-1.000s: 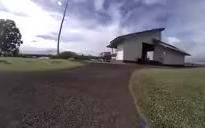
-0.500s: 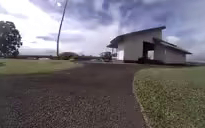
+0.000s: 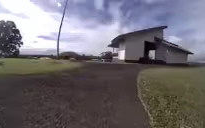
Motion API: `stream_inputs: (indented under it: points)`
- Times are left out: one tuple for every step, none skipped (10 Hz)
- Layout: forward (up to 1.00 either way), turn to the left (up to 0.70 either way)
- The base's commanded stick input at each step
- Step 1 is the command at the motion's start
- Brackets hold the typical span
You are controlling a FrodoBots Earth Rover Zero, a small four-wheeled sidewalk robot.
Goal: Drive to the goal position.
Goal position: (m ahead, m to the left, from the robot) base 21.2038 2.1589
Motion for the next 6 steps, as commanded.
stream_inputs:
  points:
    - [0.50, 0.00]
    - [0.50, 0.00]
    - [0.50, 0.00]
    - [0.50, 0.00]
    - [0.50, 0.00]
    - [0.50, 0.00]
